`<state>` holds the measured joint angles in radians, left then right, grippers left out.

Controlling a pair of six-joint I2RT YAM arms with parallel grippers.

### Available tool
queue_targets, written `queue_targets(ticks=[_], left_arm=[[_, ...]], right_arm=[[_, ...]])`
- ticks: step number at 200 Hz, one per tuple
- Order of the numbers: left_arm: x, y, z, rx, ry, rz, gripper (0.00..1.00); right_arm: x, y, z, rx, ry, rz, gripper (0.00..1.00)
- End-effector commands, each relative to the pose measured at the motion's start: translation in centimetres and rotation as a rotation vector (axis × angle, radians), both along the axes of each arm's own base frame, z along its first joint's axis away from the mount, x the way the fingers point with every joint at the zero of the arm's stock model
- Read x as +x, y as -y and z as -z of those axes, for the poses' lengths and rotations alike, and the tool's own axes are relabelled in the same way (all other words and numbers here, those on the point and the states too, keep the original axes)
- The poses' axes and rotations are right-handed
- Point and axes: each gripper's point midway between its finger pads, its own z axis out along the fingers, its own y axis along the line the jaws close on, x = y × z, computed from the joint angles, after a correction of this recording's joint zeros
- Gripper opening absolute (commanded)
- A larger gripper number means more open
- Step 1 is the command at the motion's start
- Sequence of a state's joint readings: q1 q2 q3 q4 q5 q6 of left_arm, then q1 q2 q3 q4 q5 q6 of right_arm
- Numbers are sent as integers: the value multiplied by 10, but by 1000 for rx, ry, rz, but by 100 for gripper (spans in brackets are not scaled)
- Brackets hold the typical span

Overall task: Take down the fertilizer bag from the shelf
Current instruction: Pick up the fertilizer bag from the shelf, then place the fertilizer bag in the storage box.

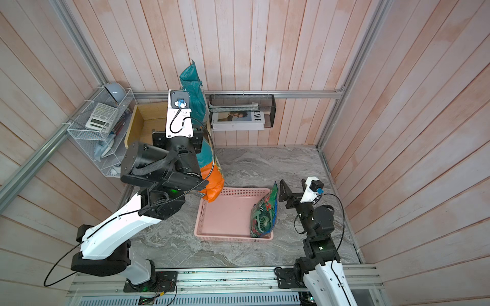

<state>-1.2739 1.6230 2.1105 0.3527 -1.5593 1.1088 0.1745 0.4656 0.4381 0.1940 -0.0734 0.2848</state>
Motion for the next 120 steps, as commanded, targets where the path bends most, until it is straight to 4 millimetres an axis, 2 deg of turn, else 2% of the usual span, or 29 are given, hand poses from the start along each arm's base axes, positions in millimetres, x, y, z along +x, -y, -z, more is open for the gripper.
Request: queue_targets(ticks=[1, 45, 101, 109, 120], left_arm=[[-14, -8, -8, -102, 43, 49, 0], [-22, 36, 39, -54, 8, 105, 0], [-25, 65, 98, -34, 16, 150, 0], [-24, 74, 108, 6, 14, 199, 0], [-18, 83, 123, -77, -19, 325, 0]], right_arm=[[-1, -2, -2, 8, 14, -13, 98], [-1, -3, -2, 10, 13, -16, 98], [-1, -3, -2, 9, 12, -18, 98], [-1, -3, -2, 11, 11, -20, 98], [-1, -3, -2, 11, 12, -20, 98]])
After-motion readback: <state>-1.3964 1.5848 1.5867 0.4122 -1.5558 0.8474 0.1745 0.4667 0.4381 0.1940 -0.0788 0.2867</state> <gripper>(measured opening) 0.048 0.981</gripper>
